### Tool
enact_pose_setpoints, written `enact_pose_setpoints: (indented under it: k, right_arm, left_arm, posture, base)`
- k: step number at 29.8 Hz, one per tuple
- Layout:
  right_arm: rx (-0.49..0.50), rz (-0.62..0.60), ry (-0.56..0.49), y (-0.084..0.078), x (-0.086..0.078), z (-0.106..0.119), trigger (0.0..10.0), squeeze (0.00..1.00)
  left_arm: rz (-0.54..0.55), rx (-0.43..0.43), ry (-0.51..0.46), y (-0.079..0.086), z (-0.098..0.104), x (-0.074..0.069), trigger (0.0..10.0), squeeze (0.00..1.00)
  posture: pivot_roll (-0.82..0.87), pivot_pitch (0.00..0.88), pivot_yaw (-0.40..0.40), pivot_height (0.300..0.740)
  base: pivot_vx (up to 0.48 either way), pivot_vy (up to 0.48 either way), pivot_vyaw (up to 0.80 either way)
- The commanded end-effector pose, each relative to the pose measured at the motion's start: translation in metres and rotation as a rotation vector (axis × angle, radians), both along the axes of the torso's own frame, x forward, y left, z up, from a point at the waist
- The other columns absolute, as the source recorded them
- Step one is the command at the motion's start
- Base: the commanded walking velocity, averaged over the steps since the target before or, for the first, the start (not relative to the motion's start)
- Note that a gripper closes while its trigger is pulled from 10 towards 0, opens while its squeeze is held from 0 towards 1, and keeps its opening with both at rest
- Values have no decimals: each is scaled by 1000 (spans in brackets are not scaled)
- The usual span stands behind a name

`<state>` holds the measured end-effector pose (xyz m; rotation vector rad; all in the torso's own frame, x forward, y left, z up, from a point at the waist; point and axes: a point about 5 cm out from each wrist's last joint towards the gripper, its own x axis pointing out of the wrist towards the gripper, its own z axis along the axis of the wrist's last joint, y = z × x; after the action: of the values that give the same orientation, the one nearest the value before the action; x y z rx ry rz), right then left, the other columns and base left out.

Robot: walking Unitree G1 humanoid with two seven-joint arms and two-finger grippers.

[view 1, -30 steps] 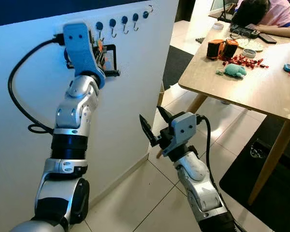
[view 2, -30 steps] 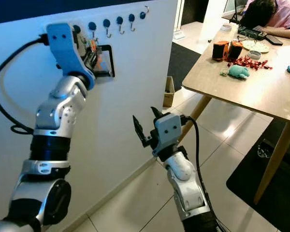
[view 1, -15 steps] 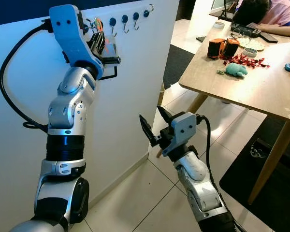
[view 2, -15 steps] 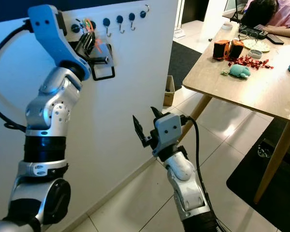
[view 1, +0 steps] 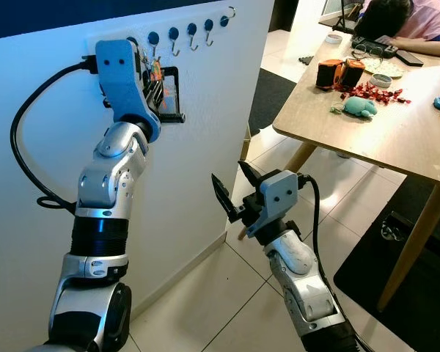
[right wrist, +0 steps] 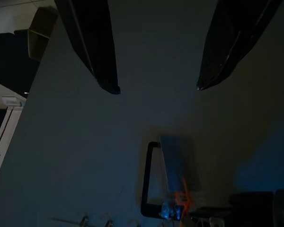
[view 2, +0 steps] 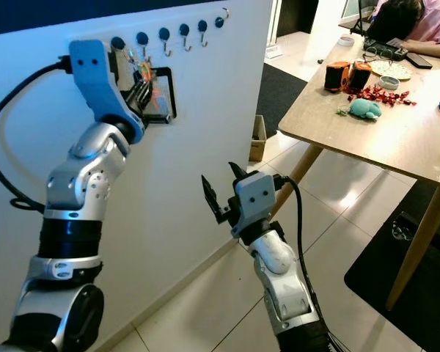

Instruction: Hang keys on a hook

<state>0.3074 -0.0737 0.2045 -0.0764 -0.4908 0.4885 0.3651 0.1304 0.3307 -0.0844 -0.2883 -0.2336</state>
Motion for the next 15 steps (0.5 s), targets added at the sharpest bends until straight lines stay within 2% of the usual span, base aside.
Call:
enact_pose_setpoints:
  k: [1,4,5,6,7,13,14,15]
  right_arm:
    - [-6,5,4,1,-1,-1,10000,0]
    - [-6,5,4,1,-1,-1,10000,0]
    - [-6,6,4,1,-1,-1,10000,0]
    - [-5,3,4,1,-1,-1,10000,0]
    - [-5,1,5,0,-1,-1,10000,0]
    - [-4,-2,5,0,-1,-2,10000,0]
    - [-4,-3,5,0,-1,-2,10000,0]
    - [-4,-3,5,0,-1,-2,10000,0]
  left_arm:
    - [-33,58,119,-13,-21,7,10000,0]
    - [-6,52,124,-11,-19,10,10000,0]
    - [17,40,100,-8,-14,11,10000,0]
    - [16,33,59,-8,-8,9,10000,204]
    - [9,31,27,-8,-4,7,10000,1000]
    - [10,22,-8,-8,1,3,10000,1000]
    - [4,12,-27,-8,4,0,10000,0]
    - [4,12,-27,-8,4,0,10000,0]
  posture:
    - [120,194,0,740]
    - [121,193,0,740]
    - [118,193,2,740]
    - [118,193,2,740]
    - [115,193,5,740]
    - [115,192,5,740]
    - [115,192,5,740]
    - [115,192,5,740]
  base:
    - [0,0,0]
    - [0,0,0]
    - [0,0,0]
    - [0,0,0]
    - [0,0,0]
    - [0,0,0]
    - [0,0,0]
    - [0,0,0]
